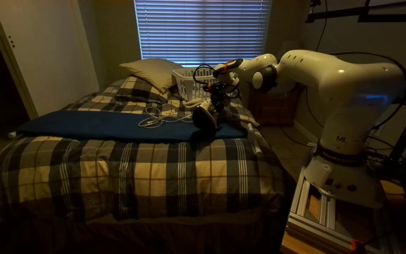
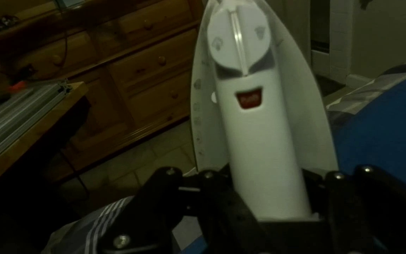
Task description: Place the iron upright.
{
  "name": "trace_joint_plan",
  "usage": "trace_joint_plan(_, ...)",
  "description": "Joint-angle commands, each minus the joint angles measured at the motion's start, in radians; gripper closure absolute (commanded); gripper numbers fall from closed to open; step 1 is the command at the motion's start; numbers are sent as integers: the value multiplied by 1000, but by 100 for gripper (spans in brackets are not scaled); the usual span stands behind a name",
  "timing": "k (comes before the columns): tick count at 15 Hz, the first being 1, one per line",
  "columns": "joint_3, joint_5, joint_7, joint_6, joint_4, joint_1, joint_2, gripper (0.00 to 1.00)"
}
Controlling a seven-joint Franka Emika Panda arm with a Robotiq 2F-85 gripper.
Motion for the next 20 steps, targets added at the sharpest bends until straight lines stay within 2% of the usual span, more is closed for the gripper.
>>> trace_joint_plan(1,1,4,23,73,49,-19,42,98)
trace_joint_plan(11,1,1,71,199,4,-49,25,98)
trace_joint_plan(20,-29,-34,65,238,-6,-43,17,98)
